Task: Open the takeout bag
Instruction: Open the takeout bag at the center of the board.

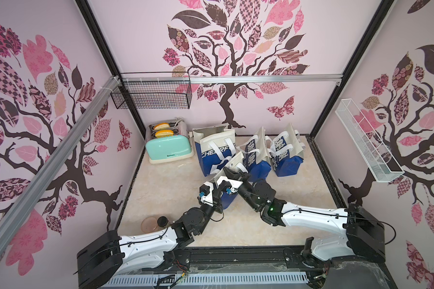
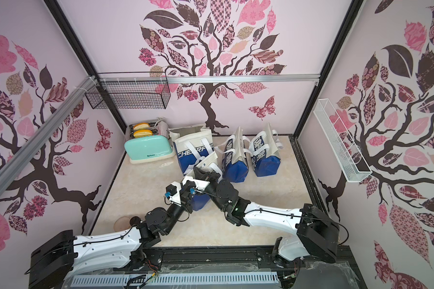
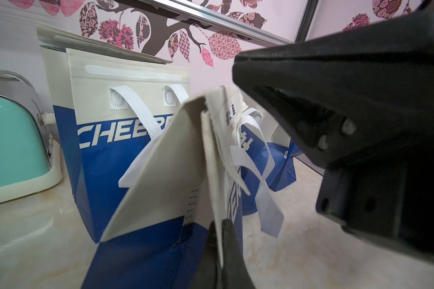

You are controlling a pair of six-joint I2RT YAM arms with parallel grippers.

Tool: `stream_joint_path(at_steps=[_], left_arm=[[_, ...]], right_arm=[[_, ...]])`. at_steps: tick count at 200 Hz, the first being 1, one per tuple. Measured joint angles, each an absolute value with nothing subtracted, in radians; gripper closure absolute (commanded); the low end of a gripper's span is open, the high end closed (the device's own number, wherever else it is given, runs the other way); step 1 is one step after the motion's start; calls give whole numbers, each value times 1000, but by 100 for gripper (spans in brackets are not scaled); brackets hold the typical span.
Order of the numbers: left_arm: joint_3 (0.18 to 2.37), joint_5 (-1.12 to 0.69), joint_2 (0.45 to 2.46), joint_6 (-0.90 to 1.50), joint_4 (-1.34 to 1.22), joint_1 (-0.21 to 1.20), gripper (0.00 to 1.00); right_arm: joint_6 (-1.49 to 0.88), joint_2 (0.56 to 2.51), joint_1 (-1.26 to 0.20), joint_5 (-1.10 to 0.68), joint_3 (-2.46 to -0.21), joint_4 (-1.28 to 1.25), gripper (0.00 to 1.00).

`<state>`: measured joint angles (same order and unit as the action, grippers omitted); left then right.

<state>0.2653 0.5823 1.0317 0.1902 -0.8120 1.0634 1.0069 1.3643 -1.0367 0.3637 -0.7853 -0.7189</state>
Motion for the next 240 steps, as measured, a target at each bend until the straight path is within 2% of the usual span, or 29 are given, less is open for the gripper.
stream_joint_path(at_steps=[7,16,22,33,41,80,99,149,240], left_arm=[[265,586,1032,196,-807,1061,100],[265,588,1032,207,-799,1059,100],[265,590,1031,211,-793,1058,100],[266,591,1029,214,-782,1057,100],[266,590,1028,215,-778,1056,100],[268,590,1018,220,-760,1056,100],[270,590,1018,221,-757,1056,100],[276,588,1018,221,-748,1056,100],[281,583,1015,220,-734,1054,100]], right_arm=[[1005,1350,-1033,360,-791,-700,100],[998,1329,-1029,350,-791,-673,74],[983,1314,-1028,336,-789,-657,63],[969,1289,-1023,311,-781,-632,54],[952,1270,-1022,288,-765,-624,51],[884,1240,-1028,207,-683,-608,51],[869,1257,-1039,193,-681,-610,45],[846,1325,-1068,183,-682,-639,38],[857,1391,-1078,224,-717,-731,48]])
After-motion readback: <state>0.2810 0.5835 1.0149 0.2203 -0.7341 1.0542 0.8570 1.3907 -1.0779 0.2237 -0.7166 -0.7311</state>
